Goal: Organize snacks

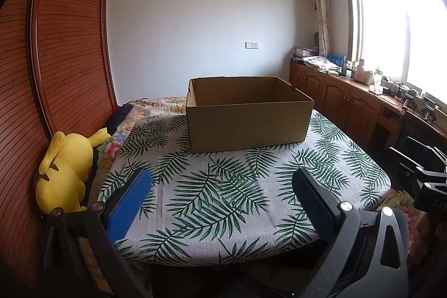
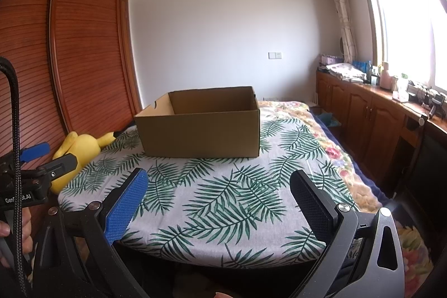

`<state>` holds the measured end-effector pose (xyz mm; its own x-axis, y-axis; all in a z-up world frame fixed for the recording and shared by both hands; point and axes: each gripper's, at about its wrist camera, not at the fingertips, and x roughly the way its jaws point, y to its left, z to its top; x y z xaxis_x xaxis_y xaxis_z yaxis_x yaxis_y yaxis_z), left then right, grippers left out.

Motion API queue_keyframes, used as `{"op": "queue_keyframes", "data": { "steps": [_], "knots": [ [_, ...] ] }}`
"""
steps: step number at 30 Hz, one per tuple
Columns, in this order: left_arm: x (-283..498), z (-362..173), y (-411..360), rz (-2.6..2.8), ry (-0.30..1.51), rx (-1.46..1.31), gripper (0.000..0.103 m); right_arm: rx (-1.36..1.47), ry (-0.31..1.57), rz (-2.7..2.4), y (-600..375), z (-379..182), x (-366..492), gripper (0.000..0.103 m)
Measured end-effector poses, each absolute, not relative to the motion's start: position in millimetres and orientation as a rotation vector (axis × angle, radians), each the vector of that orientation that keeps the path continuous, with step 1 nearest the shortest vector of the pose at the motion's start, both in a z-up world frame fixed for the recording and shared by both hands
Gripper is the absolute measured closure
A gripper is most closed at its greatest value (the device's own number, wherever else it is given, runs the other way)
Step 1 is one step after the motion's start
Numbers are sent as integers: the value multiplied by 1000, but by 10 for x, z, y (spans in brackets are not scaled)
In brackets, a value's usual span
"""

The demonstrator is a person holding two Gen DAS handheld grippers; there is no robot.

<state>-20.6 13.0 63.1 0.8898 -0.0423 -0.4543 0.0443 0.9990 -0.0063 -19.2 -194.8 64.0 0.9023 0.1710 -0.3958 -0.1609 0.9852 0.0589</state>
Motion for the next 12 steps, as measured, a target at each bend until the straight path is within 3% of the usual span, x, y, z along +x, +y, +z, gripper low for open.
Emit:
{"op": "queue_keyframes", "data": {
  "steps": [12],
  "knots": [
    [-207,628,110,-48,473,5,1,25,413,170,-1949,631,-189,0]
  ]
}}
